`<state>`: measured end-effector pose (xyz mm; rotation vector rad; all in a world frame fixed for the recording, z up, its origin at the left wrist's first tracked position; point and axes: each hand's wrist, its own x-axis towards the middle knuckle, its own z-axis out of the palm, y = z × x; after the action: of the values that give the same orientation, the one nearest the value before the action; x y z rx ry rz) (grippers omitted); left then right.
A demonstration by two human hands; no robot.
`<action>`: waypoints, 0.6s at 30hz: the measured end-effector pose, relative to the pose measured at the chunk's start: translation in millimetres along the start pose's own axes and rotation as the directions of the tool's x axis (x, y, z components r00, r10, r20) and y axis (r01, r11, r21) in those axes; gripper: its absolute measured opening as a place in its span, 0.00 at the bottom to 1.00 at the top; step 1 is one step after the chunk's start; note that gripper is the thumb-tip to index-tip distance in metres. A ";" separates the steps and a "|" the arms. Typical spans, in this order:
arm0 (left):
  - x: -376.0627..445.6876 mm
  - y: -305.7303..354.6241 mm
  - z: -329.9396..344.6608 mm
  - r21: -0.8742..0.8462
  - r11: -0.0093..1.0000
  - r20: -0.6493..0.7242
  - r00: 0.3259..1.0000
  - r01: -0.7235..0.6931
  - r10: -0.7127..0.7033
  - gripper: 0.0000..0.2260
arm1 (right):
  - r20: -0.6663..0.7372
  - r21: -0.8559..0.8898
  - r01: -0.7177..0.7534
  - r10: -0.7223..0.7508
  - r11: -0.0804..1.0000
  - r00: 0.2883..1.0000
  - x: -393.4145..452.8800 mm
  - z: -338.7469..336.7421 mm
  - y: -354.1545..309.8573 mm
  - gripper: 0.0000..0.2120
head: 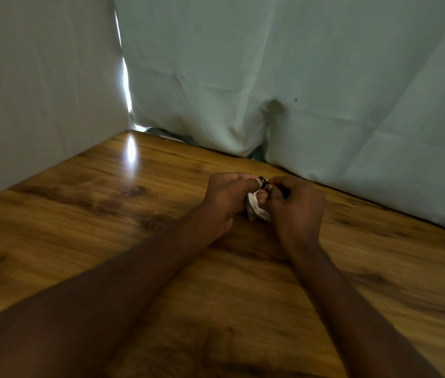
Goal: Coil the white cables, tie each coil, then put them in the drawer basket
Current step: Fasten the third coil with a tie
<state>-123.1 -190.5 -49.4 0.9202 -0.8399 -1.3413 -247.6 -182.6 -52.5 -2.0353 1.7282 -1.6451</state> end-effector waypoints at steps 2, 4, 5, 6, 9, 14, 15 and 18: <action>-0.5 0.5 -0.2 0.001 1.000 -0.001 1.000 -0.007 0.007 0.09 | -0.025 -0.009 -0.002 0.002 1.000 1.000 -0.5 1.0 -0.1 0.07; -1.2 1.3 1.1 -0.015 1.000 0.006 1.000 0.009 -0.009 0.09 | -0.077 0.051 -0.066 0.070 0.997 0.995 0.4 0.0 -0.7 0.08; -1.0 1.7 1.5 -0.015 1.000 0.008 1.000 0.018 -0.018 0.09 | -0.100 0.071 -0.100 0.107 0.992 0.989 1.2 -0.8 -0.3 0.08; -1.1 1.9 1.8 -0.013 1.000 0.006 1.000 0.025 -0.025 0.09 | -0.111 0.079 -0.122 0.131 0.989 0.985 1.9 -1.8 0.6 0.06; -1.5 3.4 1.8 -0.006 0.999 0.001 0.999 0.035 -0.035 0.09 | -0.057 0.046 -0.100 0.102 0.994 0.993 1.8 -4.2 -0.5 0.04; 0.5 3.3 1.8 0.018 0.999 -0.007 0.999 0.036 -0.036 0.09 | 0.042 -0.063 -0.009 0.012 0.998 0.999 -0.3 -3.1 -3.5 0.05; 2.0 3.2 1.1 0.023 0.999 -0.013 0.999 0.034 -0.034 0.08 | 0.052 -0.057 -0.008 0.011 0.998 0.999 -0.2 -2.2 -1.6 0.05; 2.4 4.7 0.1 0.013 0.999 -0.017 0.999 0.041 -0.041 0.08 | 0.069 -0.041 -0.036 0.039 0.999 0.997 -0.7 -0.3 2.7 0.09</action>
<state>-121.1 -192.9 -45.1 0.9625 -0.8218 -1.3626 -249.7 -183.0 -54.4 -2.0374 1.7787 -1.5222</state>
